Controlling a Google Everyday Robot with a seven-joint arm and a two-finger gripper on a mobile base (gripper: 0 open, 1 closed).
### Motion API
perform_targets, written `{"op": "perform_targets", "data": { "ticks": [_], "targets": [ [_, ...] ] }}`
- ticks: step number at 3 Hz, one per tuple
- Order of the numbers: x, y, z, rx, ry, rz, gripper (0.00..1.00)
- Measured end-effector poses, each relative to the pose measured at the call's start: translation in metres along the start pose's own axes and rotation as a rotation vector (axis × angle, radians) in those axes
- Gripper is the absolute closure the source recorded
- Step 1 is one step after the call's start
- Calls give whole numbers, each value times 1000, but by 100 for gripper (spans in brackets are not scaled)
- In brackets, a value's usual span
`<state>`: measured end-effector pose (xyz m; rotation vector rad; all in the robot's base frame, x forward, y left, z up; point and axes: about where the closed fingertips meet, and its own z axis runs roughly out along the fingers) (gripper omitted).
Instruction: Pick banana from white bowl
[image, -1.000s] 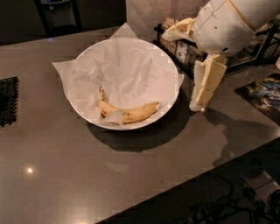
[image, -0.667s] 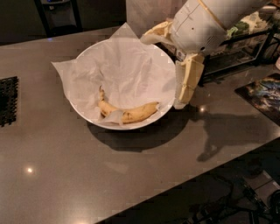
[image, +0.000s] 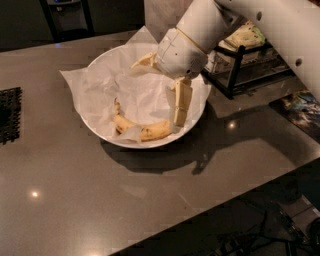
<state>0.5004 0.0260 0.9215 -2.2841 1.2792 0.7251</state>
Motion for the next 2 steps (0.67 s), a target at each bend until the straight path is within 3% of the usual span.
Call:
{"op": "perform_targets", "data": {
  "ticks": [1, 2],
  "targets": [
    [3, -18, 25, -63, 5, 37, 0],
    [2, -25, 30, -57, 40, 67, 18]
  ]
}}
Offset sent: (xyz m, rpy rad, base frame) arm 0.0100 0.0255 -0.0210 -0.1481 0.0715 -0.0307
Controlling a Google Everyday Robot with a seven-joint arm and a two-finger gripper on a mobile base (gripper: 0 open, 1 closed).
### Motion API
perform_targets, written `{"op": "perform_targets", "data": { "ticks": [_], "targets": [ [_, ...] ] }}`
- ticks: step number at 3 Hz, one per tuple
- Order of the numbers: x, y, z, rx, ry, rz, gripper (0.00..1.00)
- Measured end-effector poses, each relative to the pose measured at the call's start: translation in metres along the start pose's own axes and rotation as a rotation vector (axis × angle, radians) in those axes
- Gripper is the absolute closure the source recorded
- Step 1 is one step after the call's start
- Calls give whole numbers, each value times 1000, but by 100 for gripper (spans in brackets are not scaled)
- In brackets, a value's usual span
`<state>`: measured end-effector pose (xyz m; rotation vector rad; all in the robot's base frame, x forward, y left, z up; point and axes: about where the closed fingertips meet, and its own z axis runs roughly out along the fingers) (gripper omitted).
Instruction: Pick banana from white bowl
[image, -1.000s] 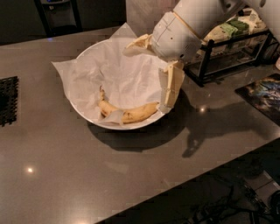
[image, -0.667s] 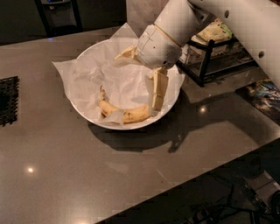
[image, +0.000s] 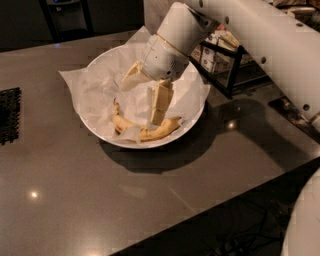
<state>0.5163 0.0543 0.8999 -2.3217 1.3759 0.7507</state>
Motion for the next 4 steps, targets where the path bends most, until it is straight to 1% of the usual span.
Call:
{"op": "perform_targets", "data": {
  "ticks": [1, 2, 3, 4],
  "targets": [
    [4, 4, -1, 18, 51, 57, 21],
    [21, 24, 1, 2, 81, 151, 16],
    [47, 44, 13, -42, 105, 254, 18],
    [66, 51, 19, -53, 117, 319, 30]
  ]
}}
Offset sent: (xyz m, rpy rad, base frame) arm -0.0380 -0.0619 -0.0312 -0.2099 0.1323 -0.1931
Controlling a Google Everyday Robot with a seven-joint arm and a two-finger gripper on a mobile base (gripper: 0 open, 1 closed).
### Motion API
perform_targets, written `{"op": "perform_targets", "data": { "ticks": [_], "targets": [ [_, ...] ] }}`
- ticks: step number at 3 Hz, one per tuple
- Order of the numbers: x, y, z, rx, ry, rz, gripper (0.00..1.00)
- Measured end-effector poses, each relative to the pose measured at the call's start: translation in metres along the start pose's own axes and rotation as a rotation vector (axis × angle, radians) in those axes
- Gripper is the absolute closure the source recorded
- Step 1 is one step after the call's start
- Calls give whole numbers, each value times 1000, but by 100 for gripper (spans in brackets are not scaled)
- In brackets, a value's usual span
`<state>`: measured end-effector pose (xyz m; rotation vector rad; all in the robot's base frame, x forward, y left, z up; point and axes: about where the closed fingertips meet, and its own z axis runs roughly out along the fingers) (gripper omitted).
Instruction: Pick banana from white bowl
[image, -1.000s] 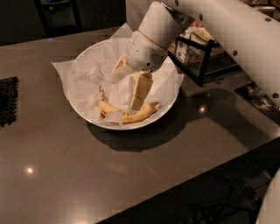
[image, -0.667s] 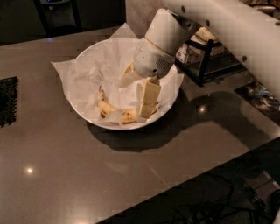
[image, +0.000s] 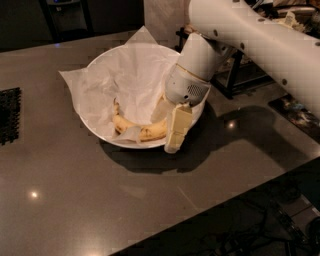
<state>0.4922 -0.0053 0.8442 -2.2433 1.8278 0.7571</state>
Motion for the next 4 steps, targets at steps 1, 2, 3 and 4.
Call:
{"op": "perform_targets", "data": {
  "ticks": [1, 2, 3, 4],
  "targets": [
    [2, -1, -13, 28, 8, 12, 39],
    [-9, 4, -52, 89, 12, -27, 37],
    [-30, 3, -82, 125, -7, -100, 36],
    [-49, -5, -91, 128, -43, -158, 34]
  ]
}}
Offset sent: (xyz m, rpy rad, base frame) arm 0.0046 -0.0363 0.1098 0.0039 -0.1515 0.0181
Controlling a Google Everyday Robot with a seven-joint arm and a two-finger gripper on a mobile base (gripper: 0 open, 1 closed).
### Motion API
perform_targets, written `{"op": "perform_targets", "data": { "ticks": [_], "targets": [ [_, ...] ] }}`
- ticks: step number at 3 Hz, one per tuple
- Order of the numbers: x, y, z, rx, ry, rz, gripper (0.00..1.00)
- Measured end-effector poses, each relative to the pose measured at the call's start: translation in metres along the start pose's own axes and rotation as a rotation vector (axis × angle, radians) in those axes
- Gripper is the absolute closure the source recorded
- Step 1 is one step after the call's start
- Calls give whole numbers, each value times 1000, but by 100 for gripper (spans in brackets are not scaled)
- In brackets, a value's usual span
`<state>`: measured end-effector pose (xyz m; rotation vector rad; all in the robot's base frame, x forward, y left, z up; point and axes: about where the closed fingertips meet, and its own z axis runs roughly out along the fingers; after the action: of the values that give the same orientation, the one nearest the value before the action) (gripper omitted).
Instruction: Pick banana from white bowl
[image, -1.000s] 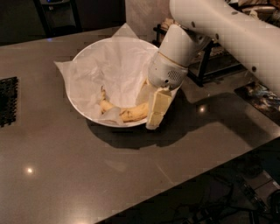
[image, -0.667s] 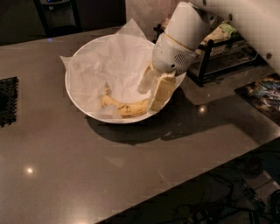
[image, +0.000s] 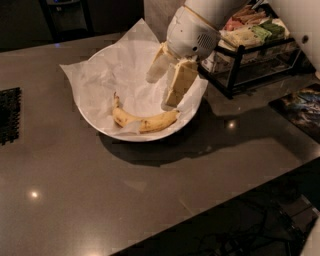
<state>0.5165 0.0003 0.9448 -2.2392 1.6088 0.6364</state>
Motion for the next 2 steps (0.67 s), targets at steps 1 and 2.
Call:
{"op": "perform_targets", "data": {
  "ticks": [1, 2],
  "targets": [
    [-7, -12, 4, 4, -47, -15, 36],
    [-11, -17, 20, -23, -90, -8, 36]
  ]
}}
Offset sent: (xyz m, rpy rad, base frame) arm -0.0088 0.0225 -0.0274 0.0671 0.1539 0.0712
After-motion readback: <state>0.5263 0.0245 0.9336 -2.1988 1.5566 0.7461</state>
